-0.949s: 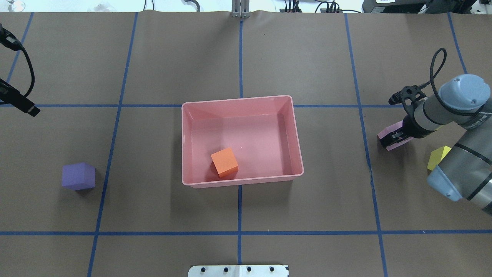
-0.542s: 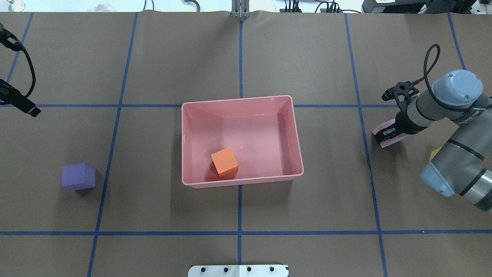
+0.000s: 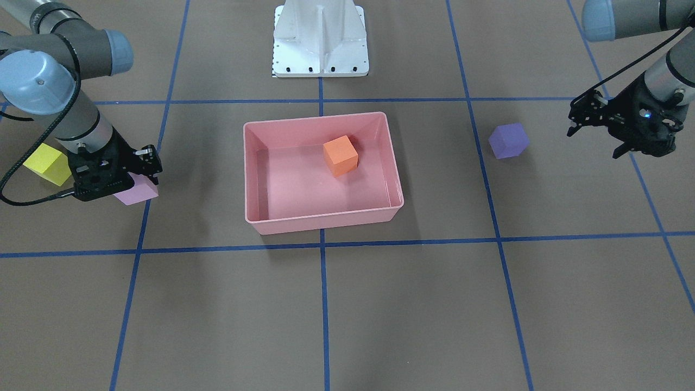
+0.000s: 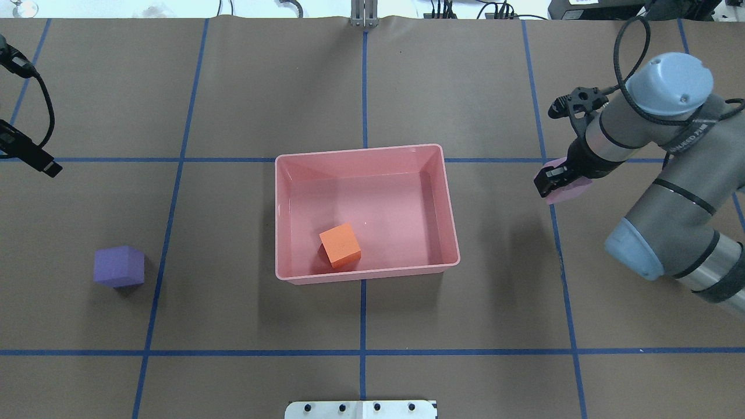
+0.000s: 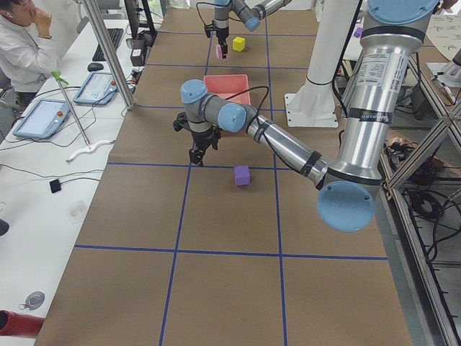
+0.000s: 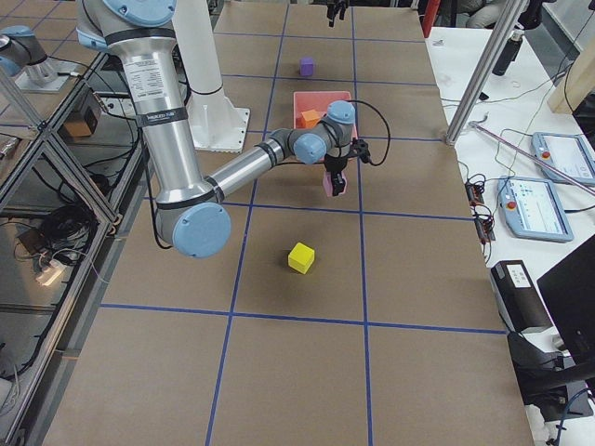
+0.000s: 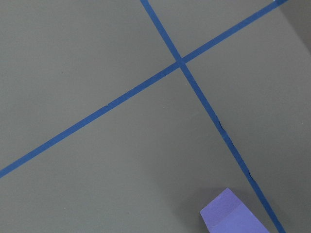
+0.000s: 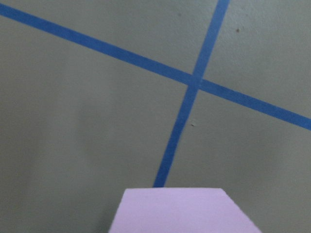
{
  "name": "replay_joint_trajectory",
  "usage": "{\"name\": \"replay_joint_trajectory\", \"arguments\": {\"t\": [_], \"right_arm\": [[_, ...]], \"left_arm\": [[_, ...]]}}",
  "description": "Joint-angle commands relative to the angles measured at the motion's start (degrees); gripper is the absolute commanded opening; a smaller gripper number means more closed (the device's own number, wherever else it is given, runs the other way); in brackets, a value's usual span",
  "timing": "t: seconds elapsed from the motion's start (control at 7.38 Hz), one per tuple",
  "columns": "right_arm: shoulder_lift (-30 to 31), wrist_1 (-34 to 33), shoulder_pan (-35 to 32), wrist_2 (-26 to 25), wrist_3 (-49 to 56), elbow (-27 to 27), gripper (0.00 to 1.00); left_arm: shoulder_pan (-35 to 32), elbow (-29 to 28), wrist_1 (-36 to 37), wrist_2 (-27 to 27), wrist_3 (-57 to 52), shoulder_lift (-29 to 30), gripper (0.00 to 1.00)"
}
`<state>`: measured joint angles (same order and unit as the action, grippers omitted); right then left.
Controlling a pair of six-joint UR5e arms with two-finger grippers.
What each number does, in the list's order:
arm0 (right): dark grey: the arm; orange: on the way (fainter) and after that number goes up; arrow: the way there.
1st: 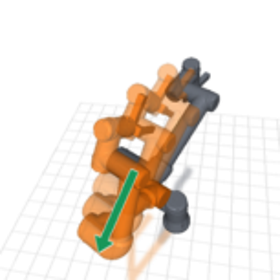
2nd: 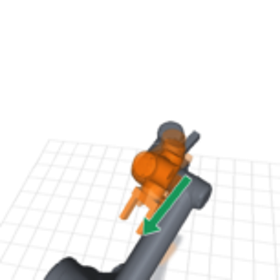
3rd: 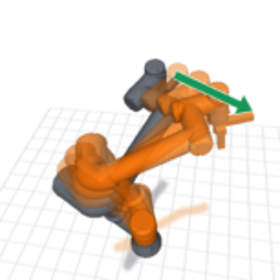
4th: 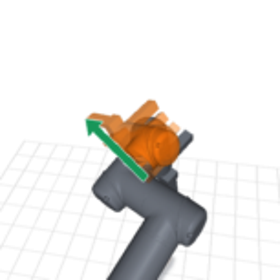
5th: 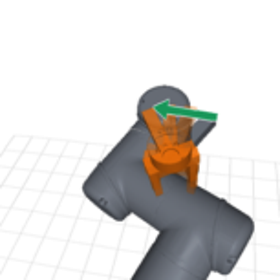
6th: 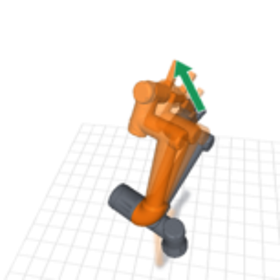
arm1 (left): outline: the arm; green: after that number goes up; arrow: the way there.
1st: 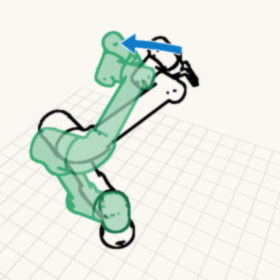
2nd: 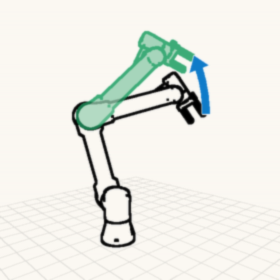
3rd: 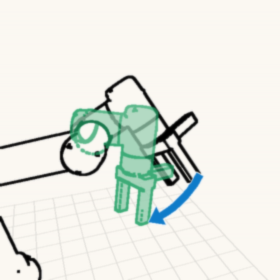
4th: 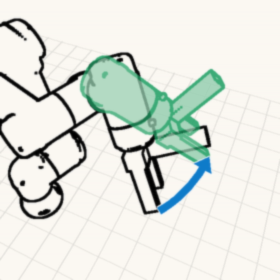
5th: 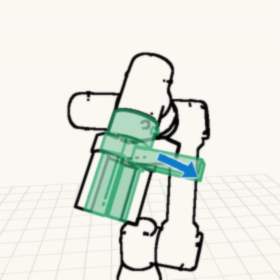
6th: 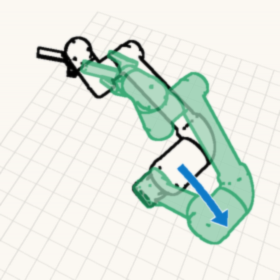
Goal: Place blocks into pink bin with both arms
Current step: 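Carry the lavender cube into the pink bin and release it with the right gripper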
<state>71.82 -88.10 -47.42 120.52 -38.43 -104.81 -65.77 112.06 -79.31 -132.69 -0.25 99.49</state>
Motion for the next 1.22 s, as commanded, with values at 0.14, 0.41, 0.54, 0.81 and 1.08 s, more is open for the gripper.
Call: {"name": "replay_joint_trajectory", "arguments": {"t": [0.14,0.41,0.54,0.81,1.08], "right_arm": [[-15.87,-2.87,8.20,-1.25,-28.70,0.39,0.02],[-23.27,-8.02,13.12,-8.49,-34.68,2.84,0.50],[-23.39,-8.58,15.76,-13.16,-34.87,3.20,0.98],[-23.21,-8.58,15.96,-13.21,-34.87,3.12,0.99],[-22.60,-8.67,15.44,-13.03,-33.82,2.59,0.99]], "left_arm": [[0.20,0.09,-0.40,0.15,9.69,0.17,1.00],[1.25,-0.35,-4.17,0.41,15.25,-0.52,1.00],[3.52,-0.35,-8.88,0.59,20.67,-1.66,1.00],[10.01,-0.09,-19.69,4.16,26.96,-4.55,1.00],[15.21,0.44,-23.78,9.62,29.32,-8.42,1.00]]}}
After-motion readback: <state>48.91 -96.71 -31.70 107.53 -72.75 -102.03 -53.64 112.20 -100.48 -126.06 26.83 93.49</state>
